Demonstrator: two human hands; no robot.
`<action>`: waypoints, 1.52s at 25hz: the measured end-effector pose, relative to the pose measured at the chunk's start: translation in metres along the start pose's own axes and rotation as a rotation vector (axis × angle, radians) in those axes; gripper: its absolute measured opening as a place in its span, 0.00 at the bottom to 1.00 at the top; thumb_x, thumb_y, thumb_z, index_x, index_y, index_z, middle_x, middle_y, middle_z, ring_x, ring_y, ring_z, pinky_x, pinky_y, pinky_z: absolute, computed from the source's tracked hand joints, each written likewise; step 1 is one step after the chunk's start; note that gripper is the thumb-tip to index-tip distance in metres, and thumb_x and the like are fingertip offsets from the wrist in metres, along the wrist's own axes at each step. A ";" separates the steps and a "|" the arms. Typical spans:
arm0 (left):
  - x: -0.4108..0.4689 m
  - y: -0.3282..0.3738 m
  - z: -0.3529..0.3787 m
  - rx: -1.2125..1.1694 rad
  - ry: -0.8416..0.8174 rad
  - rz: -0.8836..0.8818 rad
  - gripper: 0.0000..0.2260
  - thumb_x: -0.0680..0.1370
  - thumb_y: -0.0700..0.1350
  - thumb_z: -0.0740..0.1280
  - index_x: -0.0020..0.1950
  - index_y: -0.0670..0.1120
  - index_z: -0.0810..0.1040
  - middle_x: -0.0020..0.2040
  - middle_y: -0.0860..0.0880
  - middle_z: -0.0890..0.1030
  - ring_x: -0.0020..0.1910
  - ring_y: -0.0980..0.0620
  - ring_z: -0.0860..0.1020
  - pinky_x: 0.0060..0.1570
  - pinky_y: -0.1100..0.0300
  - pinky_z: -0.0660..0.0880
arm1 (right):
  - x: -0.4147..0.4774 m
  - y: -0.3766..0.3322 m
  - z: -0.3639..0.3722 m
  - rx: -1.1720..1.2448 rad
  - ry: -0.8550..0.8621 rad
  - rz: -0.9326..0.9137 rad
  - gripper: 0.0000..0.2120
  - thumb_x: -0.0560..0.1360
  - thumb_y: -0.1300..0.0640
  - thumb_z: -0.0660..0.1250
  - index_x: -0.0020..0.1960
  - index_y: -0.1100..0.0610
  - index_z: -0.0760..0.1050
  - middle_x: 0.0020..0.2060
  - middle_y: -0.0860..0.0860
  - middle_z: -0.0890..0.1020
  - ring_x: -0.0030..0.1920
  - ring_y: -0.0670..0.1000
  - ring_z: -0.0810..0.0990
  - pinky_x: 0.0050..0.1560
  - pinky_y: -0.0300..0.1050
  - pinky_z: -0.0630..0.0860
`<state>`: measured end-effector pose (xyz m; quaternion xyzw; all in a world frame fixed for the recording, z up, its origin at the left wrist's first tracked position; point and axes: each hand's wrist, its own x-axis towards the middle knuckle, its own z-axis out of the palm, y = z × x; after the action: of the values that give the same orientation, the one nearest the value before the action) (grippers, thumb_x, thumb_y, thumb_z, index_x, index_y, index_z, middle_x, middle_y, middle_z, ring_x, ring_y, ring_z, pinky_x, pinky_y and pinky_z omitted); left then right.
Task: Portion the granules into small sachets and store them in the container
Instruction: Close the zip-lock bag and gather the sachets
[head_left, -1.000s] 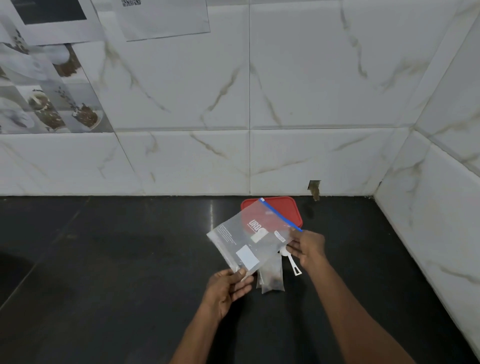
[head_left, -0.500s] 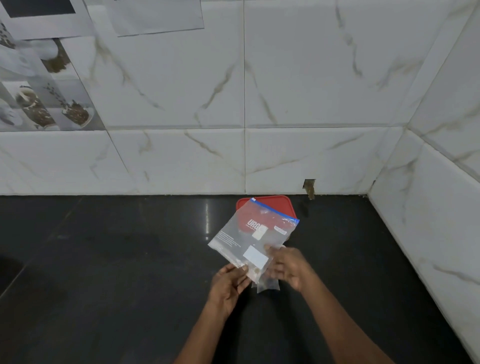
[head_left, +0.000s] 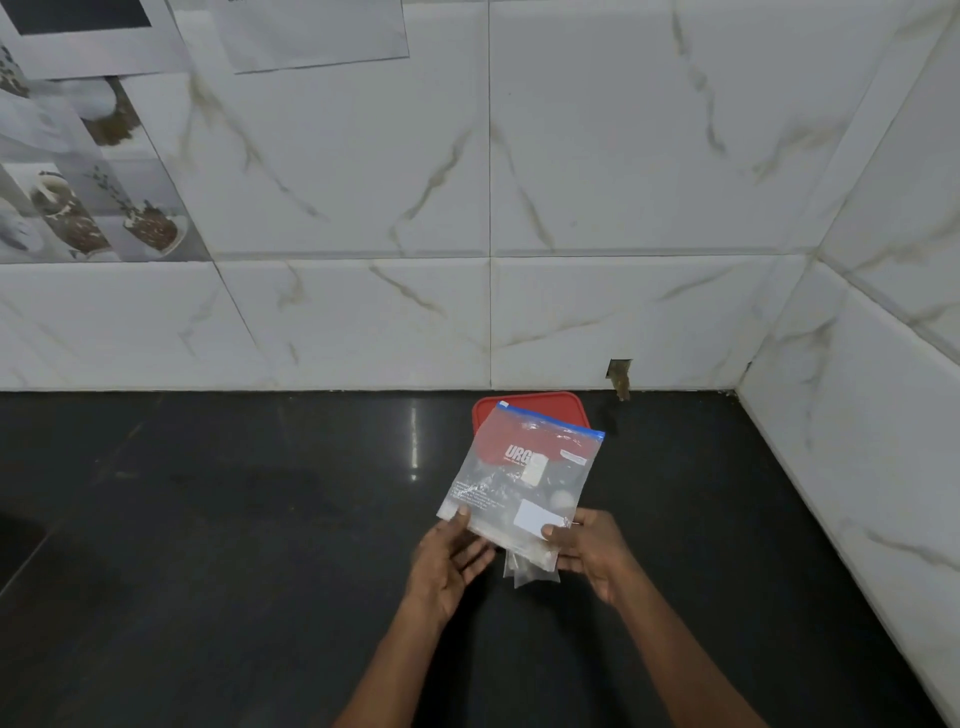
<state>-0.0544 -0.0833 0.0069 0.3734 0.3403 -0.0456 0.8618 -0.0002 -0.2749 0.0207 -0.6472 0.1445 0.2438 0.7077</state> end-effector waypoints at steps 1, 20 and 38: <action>0.003 -0.001 0.000 0.000 0.014 0.008 0.05 0.78 0.37 0.71 0.53 0.39 0.79 0.52 0.37 0.85 0.47 0.41 0.86 0.45 0.50 0.85 | 0.000 0.001 -0.001 0.016 -0.002 -0.015 0.14 0.73 0.68 0.72 0.58 0.66 0.78 0.48 0.59 0.86 0.45 0.60 0.86 0.41 0.51 0.83; 0.023 0.023 -0.023 0.401 -0.038 0.084 0.14 0.74 0.36 0.75 0.59 0.35 0.81 0.55 0.37 0.85 0.47 0.45 0.84 0.44 0.56 0.83 | 0.005 -0.004 -0.019 0.051 0.001 -0.054 0.12 0.72 0.67 0.73 0.55 0.66 0.80 0.47 0.59 0.86 0.47 0.60 0.86 0.47 0.58 0.83; 0.026 0.060 0.019 0.490 -0.366 0.122 0.17 0.73 0.35 0.74 0.61 0.36 0.81 0.56 0.37 0.85 0.48 0.42 0.85 0.51 0.48 0.83 | 0.004 -0.049 -0.015 0.086 -0.174 -0.135 0.18 0.68 0.68 0.75 0.57 0.64 0.79 0.52 0.60 0.85 0.52 0.60 0.85 0.54 0.60 0.81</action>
<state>-0.0042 -0.0484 0.0375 0.5754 0.1352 -0.1407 0.7943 0.0310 -0.2911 0.0583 -0.6006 0.0488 0.2445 0.7597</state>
